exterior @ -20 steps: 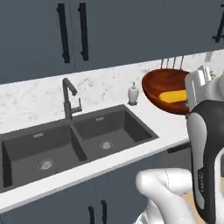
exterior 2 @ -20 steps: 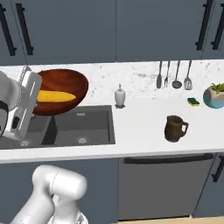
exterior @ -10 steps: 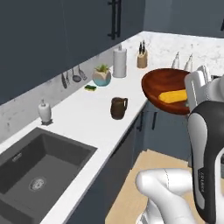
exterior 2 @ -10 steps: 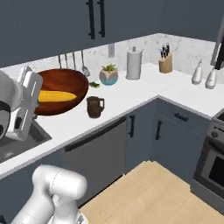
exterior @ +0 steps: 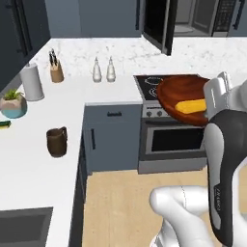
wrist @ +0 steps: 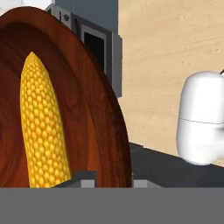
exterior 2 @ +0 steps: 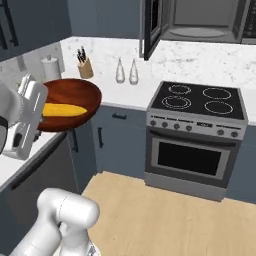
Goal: Pick the corn from the sink and place it in the bowl. Then pick the bowl and place it in the microwave. Then close the microwave door and press the start button.
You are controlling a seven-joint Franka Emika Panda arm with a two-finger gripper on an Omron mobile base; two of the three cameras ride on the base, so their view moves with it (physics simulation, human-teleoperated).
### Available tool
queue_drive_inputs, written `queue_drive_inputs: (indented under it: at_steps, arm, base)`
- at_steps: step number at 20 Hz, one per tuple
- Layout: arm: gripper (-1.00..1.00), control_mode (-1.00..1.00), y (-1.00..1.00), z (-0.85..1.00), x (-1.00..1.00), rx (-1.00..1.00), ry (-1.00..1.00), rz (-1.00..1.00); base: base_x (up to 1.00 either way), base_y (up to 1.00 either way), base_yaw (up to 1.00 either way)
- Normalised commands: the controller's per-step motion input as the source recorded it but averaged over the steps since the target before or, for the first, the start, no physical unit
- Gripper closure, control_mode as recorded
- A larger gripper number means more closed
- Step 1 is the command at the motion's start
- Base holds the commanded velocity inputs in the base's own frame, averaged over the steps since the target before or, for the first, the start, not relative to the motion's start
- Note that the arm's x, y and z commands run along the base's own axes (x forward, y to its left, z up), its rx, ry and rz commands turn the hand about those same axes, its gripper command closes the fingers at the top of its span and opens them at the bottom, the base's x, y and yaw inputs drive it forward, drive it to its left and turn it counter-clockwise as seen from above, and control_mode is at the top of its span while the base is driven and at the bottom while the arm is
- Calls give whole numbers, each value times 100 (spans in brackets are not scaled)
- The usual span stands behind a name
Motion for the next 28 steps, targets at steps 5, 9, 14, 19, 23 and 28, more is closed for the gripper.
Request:
queue_drive_inputs:
  at_steps: [5, 9, 14, 19, 23, 28]
  arm:
    - [100, 100, 0, 0, 0, 0, 0, 0]
    - [100, 100, 0, 0, 0, 0, 0, 0]
    - [100, 100, 0, 0, 0, 0, 0, 0]
    - [100, 100, 0, 0, 0, 0, 0, 0]
    - [100, 100, 0, 0, 0, 0, 0, 0]
    - [100, 100, 0, 0, 0, 0, 0, 0]
  base:
    - [65, -92, -3]
    - [70, -100, 1]
    - [60, -100, 4]
    - [99, -65, 3]
    - [100, -1, 6]
    - [73, 1, 13]
